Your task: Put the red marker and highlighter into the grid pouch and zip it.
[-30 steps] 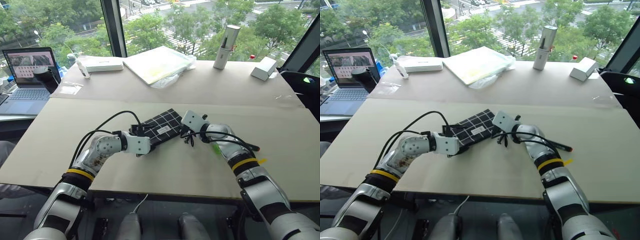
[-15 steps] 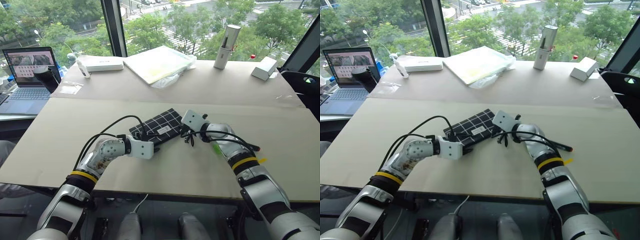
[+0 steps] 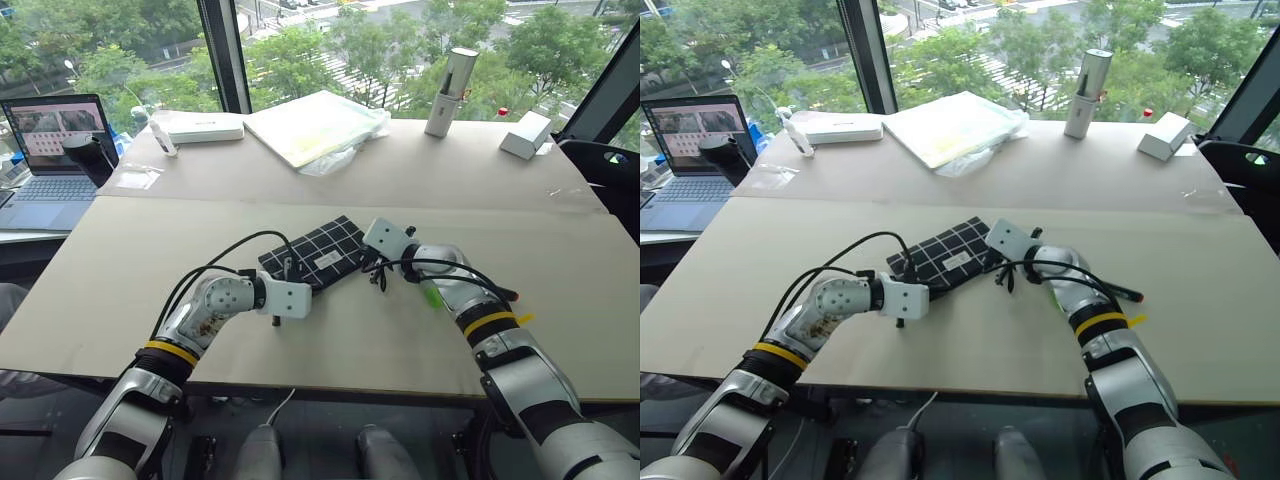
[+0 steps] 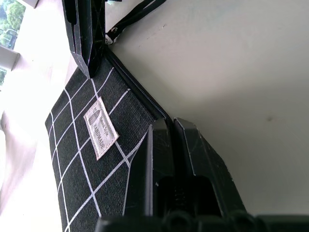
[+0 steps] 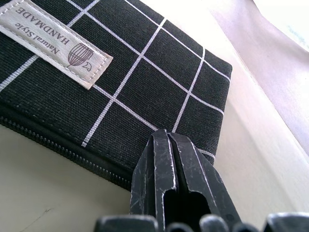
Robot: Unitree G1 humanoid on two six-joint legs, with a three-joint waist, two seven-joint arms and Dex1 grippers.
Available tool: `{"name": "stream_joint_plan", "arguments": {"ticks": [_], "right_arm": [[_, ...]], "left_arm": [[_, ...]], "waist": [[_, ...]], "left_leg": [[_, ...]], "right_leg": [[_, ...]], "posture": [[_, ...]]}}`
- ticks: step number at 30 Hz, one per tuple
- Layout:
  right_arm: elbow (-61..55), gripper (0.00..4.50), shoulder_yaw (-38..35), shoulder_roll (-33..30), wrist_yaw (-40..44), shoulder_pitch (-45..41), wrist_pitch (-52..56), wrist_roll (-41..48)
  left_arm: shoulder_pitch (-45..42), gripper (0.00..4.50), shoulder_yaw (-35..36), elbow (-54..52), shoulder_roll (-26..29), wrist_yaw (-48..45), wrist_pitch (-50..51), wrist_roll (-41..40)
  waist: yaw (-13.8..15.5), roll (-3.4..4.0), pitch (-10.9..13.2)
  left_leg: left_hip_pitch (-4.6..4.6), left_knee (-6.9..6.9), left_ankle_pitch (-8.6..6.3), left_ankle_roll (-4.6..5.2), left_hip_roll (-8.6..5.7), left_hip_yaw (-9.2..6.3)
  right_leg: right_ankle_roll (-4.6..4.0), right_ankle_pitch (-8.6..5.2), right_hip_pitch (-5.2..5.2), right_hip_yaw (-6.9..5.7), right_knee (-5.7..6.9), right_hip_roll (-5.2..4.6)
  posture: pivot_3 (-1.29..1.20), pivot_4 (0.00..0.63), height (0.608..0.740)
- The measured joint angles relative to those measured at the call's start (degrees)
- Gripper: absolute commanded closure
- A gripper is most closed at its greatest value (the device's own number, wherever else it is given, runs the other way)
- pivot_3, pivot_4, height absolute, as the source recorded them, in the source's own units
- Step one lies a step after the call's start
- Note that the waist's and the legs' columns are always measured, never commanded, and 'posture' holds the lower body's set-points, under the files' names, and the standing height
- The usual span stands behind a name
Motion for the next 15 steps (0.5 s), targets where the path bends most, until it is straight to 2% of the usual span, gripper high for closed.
{"name": "stream_joint_plan", "arguments": {"ticks": [2, 7, 11, 15], "right_arm": [[-0.75, 3.72, -3.59, 1.19, 2.69, 0.3, 2.0, 4.61], [-6.18, 1.99, -15.28, 3.42, 8.53, -0.13, 11.09, 20.38], [-13.59, 1.99, -22.45, 0.12, 15.08, -0.22, 22.13, 32.77], [-22.7, 1.99, -24.06, -6.81, 22.43, 4.14, 27.31, 37.91]], "left_arm": [[0.31, 4.5, 0.58, -0.03, 0.09, 0.0, 0.22, -0.5], [1.18, 4.5, 1.77, 0.84, -0.1, 1.08, 0.16, -3.09], [2.39, 4.5, 3.61, 1.34, -1.26, 1.62, -0.14, -6.39], [2.73, 4.5, 5.31, 1.16, -1.42, 1.73, -0.9, -9.27]], "waist": [[-0.17, 0.0, 0.03], [-0.26, 0.02, 0.09], [-0.09, 0.02, 0.15], [0.01, 0.01, 0.17]], "left_leg": [[-0.02, -0.01, 0.0, 0.0, 0.01, -0.01], [-0.14, 0.01, 0.0, 0.0, 0.0, -0.1], [-0.3, 0.01, 0.0, 0.0, -0.01, -0.13], [-0.52, -0.02, -0.02, 0.02, -0.03, -0.28]], "right_leg": [[-0.01, 0.0, -0.02, 0.0, 0.01, 0.01], [-0.06, 0.04, -0.05, -0.02, 0.01, 0.02], [-0.08, 0.05, -0.12, -0.03, -0.05, 0.02], [-0.08, 0.05, -0.19, -0.08, -0.28, 0.05]], "posture": [[0.0, 0.15, 0.74], [0.0, 0.15, 0.74], [0.0, 0.15, 0.74], [0.0, 0.15, 0.74]]}}
